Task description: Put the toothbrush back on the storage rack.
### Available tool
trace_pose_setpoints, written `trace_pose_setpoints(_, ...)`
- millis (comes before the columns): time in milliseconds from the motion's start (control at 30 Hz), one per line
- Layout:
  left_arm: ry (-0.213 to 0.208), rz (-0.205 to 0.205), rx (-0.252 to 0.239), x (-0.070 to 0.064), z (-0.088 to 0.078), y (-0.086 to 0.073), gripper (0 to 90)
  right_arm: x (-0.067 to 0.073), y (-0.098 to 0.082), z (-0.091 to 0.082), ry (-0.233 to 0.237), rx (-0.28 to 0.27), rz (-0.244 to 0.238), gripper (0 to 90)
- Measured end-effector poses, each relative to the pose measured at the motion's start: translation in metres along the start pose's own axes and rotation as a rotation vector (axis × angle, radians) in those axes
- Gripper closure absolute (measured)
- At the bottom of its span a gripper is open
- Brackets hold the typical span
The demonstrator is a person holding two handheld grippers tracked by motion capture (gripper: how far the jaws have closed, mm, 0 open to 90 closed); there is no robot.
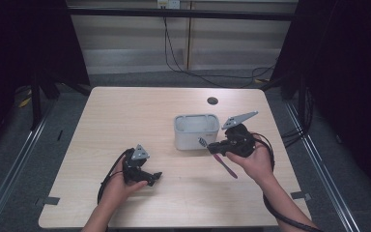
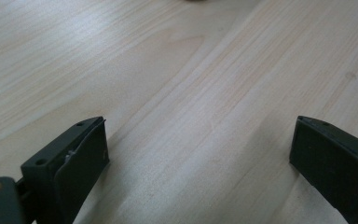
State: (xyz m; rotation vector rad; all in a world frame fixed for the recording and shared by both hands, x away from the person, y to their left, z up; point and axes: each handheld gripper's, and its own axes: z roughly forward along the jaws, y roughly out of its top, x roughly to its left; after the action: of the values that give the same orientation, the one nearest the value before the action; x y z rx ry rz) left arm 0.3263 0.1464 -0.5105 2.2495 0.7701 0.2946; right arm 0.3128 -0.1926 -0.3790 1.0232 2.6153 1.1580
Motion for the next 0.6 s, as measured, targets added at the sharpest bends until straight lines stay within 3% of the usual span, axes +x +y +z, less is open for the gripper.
trace_pose_setpoints(600, 0.000, 0.000, 0.001, 0.000, 0.000, 0.000, 3.9, -0.009, 0.008, -0.012, 0.008, -0.142, 0.048, 84.8)
